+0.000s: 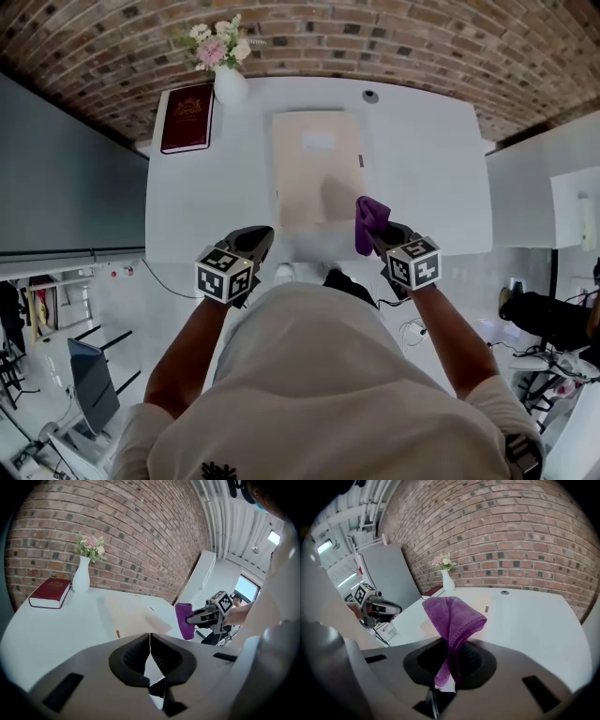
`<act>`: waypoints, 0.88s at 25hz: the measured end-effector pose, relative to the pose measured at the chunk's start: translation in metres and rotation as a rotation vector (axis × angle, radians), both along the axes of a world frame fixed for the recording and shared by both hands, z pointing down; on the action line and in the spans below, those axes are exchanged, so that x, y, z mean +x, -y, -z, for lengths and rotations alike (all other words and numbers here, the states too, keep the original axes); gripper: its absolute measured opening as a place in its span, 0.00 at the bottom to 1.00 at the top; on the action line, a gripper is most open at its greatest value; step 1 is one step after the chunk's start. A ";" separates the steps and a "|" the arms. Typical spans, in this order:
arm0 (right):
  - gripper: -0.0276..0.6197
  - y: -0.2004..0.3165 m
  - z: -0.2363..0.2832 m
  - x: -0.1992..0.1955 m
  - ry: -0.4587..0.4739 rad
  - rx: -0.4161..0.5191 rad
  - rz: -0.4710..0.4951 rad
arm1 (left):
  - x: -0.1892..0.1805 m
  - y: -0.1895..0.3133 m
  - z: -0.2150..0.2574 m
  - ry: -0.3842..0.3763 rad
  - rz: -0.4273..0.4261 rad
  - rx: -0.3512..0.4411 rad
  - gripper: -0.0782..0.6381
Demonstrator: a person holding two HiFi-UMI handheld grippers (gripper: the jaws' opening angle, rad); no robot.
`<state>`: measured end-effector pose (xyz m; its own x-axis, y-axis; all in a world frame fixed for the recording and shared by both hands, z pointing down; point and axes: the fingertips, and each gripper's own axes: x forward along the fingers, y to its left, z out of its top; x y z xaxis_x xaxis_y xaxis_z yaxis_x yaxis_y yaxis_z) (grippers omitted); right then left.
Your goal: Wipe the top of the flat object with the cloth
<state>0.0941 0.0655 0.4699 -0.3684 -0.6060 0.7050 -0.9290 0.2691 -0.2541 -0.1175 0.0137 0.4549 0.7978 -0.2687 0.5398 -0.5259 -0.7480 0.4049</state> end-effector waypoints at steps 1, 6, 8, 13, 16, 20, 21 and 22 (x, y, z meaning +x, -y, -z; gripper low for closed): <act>0.16 -0.006 0.002 -0.007 0.001 0.004 -0.011 | -0.004 -0.003 0.003 -0.007 -0.012 0.002 0.14; 0.16 -0.034 0.009 -0.042 0.006 0.015 -0.047 | -0.019 -0.017 0.011 -0.038 -0.079 0.013 0.14; 0.16 -0.043 0.010 -0.051 0.002 0.016 -0.064 | -0.022 -0.022 0.011 -0.048 -0.101 0.015 0.14; 0.16 -0.062 0.019 -0.064 -0.019 0.029 -0.085 | -0.026 -0.034 0.020 -0.077 -0.125 0.017 0.14; 0.16 -0.064 0.027 -0.071 -0.022 0.047 -0.088 | -0.028 -0.038 0.030 -0.096 -0.136 0.030 0.14; 0.16 -0.064 0.033 -0.081 -0.013 0.068 -0.079 | -0.034 -0.040 0.037 -0.096 -0.149 0.042 0.14; 0.16 -0.065 0.035 -0.084 -0.010 0.072 -0.072 | -0.036 -0.040 0.039 -0.095 -0.147 0.043 0.14; 0.16 -0.065 0.036 -0.087 -0.011 0.075 -0.062 | -0.039 -0.041 0.040 -0.094 -0.145 0.045 0.14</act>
<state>0.0067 0.1310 0.4338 -0.3211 -0.6785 0.6607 -0.9471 0.2288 -0.2253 -0.1568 0.0543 0.4153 0.8764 -0.1692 0.4508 -0.3724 -0.8316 0.4120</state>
